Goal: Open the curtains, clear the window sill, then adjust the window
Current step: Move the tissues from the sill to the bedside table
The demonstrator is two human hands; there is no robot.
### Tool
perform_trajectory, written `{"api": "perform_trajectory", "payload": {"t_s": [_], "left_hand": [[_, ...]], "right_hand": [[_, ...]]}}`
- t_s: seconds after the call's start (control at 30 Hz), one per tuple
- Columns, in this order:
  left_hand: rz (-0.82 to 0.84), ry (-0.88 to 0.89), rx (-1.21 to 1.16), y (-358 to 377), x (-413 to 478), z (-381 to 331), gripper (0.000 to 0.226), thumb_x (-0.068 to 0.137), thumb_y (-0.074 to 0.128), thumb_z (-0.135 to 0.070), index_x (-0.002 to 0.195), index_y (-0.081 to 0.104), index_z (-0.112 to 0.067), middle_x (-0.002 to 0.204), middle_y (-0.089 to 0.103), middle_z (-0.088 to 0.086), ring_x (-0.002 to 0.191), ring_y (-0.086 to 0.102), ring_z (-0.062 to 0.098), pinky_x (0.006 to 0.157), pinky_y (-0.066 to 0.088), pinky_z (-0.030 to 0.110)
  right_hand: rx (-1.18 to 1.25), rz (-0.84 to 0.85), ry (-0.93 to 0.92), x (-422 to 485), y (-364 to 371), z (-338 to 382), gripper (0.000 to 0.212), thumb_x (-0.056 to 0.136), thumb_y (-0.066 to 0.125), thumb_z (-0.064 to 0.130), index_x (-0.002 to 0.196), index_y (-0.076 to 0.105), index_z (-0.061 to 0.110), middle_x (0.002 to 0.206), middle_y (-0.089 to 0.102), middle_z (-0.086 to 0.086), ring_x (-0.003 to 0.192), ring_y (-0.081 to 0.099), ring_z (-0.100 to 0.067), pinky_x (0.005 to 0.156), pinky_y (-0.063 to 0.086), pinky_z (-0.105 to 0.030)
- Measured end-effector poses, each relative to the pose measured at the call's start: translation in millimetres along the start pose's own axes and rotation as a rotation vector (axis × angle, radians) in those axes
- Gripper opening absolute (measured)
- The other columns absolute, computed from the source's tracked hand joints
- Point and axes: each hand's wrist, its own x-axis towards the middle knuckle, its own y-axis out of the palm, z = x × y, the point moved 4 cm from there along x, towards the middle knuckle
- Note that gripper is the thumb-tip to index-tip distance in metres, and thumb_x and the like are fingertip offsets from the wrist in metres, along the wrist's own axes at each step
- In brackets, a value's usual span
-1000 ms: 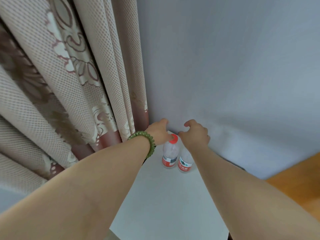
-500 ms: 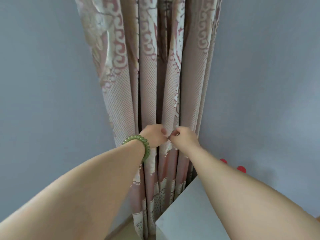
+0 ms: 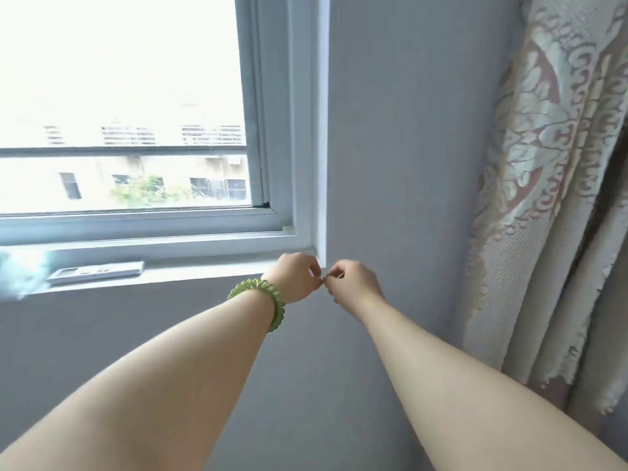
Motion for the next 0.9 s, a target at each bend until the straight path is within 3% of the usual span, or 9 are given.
{"api": "perform_trajectory", "payload": {"t_s": [0.2,0.3,0.5,0.73,0.9], "left_hand": [[-0.267,-0.255,0.094,-98.5,-67.3,128.1,0.025,0.088,0.053,-0.025,0.109,0.064,-0.019,0.117,0.064,0.005,0.106,0.059,0.024,0.088,0.048,0.032],[-0.345,-0.380,0.141,-130.7,-104.3,181.1,0.026,0.088,0.052,-0.024,0.110,0.064,-0.018,0.119,0.060,0.007,0.110,0.057,0.024,0.093,0.046,0.034],[-0.458,-0.609,0.189,-177.2,-152.4,273.0,0.030,0.090,0.050,-0.023,0.119,0.058,-0.020,0.134,0.048,0.006,0.122,0.049,0.026,0.100,0.041,0.034],[-0.433,-0.643,0.255,-207.6,-141.3,340.5,0.037,0.088,0.047,-0.016,0.125,0.052,-0.020,0.137,0.043,0.007,0.127,0.041,0.028,0.109,0.035,0.038],[-0.485,-0.668,0.290,-239.5,-135.2,391.3,0.033,0.087,0.039,-0.006,0.116,0.053,-0.017,0.132,0.047,0.007,0.123,0.042,0.029,0.102,0.034,0.039]], "right_hand": [[-0.018,0.189,-0.222,-17.3,113.4,114.5,0.018,0.087,0.047,0.017,0.092,0.063,0.015,0.093,0.064,-0.006,0.085,0.054,-0.022,0.071,0.041,-0.027],[-0.026,0.285,-0.317,-31.0,169.1,157.3,0.021,0.088,0.048,0.018,0.099,0.065,0.013,0.106,0.069,-0.008,0.096,0.059,-0.025,0.076,0.042,-0.027],[-0.069,0.419,-0.449,-49.0,255.9,217.4,0.022,0.088,0.050,0.018,0.104,0.063,0.015,0.113,0.067,-0.009,0.108,0.059,-0.026,0.087,0.046,-0.029],[-0.142,0.376,-0.435,-21.4,311.1,259.4,0.031,0.086,0.049,0.018,0.115,0.059,0.015,0.123,0.062,-0.011,0.116,0.054,-0.030,0.093,0.045,-0.034],[-0.210,0.379,-0.582,-15.7,377.0,309.1,0.040,0.086,0.051,0.022,0.127,0.051,0.022,0.138,0.048,-0.003,0.131,0.037,-0.026,0.103,0.036,-0.037]]}}
